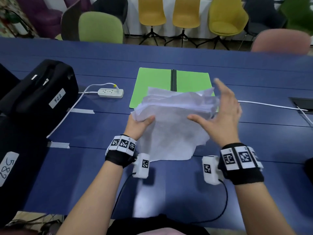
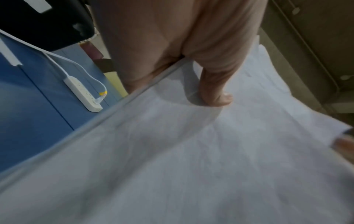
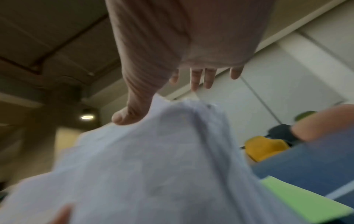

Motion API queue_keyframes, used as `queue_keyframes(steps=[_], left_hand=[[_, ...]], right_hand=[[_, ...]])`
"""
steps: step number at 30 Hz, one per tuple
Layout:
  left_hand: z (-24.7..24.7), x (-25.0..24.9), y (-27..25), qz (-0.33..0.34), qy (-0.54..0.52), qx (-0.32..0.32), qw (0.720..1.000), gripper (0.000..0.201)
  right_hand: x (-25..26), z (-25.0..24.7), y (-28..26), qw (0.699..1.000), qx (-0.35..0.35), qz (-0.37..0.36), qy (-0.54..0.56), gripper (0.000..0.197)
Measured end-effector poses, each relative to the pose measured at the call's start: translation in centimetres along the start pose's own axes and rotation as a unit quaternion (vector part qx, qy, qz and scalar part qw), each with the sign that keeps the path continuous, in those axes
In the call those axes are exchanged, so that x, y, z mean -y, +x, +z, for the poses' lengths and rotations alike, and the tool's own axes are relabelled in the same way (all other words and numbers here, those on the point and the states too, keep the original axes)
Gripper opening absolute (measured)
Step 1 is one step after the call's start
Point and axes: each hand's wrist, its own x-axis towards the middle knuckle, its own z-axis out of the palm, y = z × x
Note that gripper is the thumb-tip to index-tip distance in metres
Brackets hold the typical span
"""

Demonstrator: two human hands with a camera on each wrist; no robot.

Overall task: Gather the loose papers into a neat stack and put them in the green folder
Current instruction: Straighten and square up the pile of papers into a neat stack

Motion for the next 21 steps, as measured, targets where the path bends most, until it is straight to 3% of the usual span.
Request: queue_keyframes(steps=[2,3,5,6,7,11,13,16,19,21], left_hand=[[-0.8,0.4,-0.4,-0.01,0.007,0.01,1.0,0.034],[-1.1,0.4,-0.6,-0.014,0.005,0.017,1.0,0.035],[-1.2,0.4,-1.1,-0.026,-0.013,0.031,0.999,0.036],[-1.2,0.2,-1.3,-0.034,-0.026,0.039,0.998,0.035],[-1.1,-0.1,-1.5,-0.04,-0.039,0.044,0.997,0.033],[-0.4,-1.4,-1.8,-0.041,-0.069,0.028,0.996,0.032],[0.3,-3.0,-2.0,-0.017,-0.101,-0.006,0.995,0.028],[1.3,-5.3,-2.6,0.054,-0.138,-0.05,0.988,0.034],[2.2,-4.6,-3.2,0.029,-0.139,-0.073,0.987,0.039],[2.2,-3.2,-3.3,-0.019,-0.136,-0.07,0.988,0.016]], right_hand=[[-2.8,-0.2,-0.2,0.992,0.059,0.071,0.088,0.116],[-4.0,0.0,-0.5,0.976,0.116,0.106,0.15,0.113],[-5.3,1.0,-1.4,0.925,0.225,0.172,0.253,0.078],[-5.6,1.6,-2.1,0.903,0.239,0.199,0.296,0.055],[-5.4,2.3,-2.7,0.888,0.222,0.225,0.335,0.038],[-3.6,4.1,-3.2,0.87,0.073,0.27,0.407,0.024],[-2.4,3.8,-1.9,0.872,0.015,0.246,0.423,0.016],[-0.5,2.5,-0.1,0.878,-0.043,0.169,0.445,0.02],[-0.5,2.6,-0.5,0.881,-0.042,0.152,0.446,0.028],[-1.1,3.5,-1.6,0.884,0.001,0.194,0.425,0.027]])
